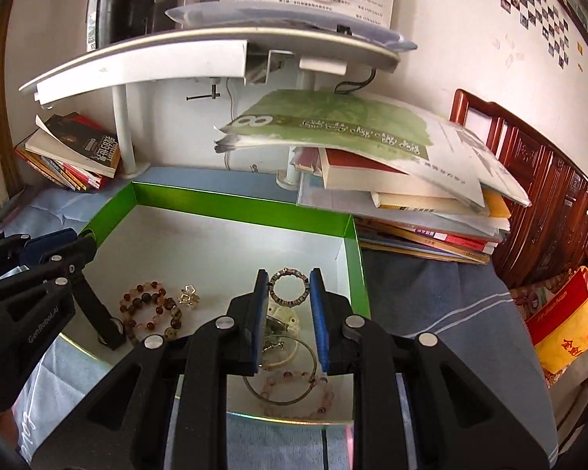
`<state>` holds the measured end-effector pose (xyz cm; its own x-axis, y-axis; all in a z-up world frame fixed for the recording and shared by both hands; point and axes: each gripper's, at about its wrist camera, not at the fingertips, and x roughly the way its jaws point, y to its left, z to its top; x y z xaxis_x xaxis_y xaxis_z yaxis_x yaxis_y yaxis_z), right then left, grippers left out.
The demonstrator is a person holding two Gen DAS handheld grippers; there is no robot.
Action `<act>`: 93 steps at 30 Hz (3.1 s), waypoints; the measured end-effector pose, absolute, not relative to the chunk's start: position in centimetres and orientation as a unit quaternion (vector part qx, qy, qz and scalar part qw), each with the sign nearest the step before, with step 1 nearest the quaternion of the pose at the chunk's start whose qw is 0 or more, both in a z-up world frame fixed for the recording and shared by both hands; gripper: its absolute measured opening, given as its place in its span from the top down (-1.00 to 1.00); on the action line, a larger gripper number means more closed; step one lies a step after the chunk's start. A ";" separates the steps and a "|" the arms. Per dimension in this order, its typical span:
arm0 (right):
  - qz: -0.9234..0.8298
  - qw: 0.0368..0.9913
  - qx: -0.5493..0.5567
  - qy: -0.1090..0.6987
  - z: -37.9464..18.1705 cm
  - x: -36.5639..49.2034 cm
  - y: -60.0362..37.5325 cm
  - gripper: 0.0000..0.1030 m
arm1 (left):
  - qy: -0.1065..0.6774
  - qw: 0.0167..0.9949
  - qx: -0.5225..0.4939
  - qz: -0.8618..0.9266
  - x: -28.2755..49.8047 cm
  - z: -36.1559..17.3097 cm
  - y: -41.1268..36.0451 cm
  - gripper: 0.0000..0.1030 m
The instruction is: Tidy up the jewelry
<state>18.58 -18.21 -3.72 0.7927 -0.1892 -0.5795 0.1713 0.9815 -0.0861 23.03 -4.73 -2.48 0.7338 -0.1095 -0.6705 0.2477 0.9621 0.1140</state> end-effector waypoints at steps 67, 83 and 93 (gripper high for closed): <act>-0.101 0.968 0.006 0.228 1.0 1.2 -14.0 -0.93 | 0.262 0.961 0.060 -0.068 5.0 2.2 2.4 -0.92; -0.101 0.968 0.006 0.228 1.1 1.1 -14.2 -0.93 | 0.261 0.961 0.062 -0.068 4.9 2.4 2.3 -0.92; -0.103 0.968 0.006 0.227 1.0 1.1 -14.2 -0.93 | 0.262 0.961 0.062 -0.067 4.9 2.4 2.2 -0.92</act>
